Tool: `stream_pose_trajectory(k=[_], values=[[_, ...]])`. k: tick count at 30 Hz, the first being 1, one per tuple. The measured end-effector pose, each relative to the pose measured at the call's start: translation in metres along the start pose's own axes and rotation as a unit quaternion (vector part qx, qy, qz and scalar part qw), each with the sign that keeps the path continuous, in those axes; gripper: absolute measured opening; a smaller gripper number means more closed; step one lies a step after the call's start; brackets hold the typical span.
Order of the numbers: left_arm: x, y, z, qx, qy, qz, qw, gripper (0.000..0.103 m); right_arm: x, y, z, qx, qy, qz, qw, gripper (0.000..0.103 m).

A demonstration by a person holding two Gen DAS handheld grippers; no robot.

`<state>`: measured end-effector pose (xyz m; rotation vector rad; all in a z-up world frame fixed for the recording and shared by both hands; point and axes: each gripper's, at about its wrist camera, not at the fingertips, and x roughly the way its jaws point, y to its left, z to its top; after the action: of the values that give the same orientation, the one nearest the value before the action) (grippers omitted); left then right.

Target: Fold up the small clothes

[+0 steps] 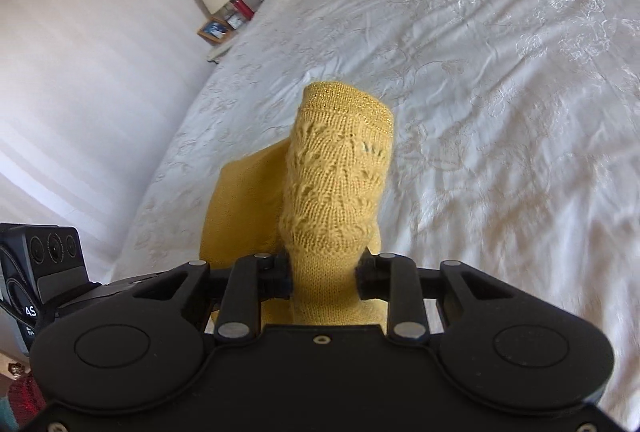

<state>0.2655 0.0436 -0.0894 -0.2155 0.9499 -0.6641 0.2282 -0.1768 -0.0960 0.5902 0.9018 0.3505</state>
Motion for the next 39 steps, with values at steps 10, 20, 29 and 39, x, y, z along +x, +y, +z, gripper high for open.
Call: stream_pose_trajectory(k=[10,20,29,39], values=[[-0.016,-0.076,-0.098,-0.026,0.036,0.037,0.9983,0.023,-0.055,-0.015,-0.089,0.002,0.048,0.015,0.999,0.038],[-0.019,-0.098,-0.120,-0.027,0.033,0.050,0.9978,0.023,-0.076,-0.042,-0.099,0.052,0.055,0.055,0.996,0.038],[0.030,-0.032,-0.093,0.003,0.050,0.225,0.9732,0.024,-0.043,-0.102,-0.054,0.015,0.003,-0.162,0.987,0.055],[0.047,-0.023,-0.062,-0.013,0.028,0.173,0.9845,0.078,-0.017,-0.089,-0.048,-0.059,0.005,-0.217,0.974,0.097]])
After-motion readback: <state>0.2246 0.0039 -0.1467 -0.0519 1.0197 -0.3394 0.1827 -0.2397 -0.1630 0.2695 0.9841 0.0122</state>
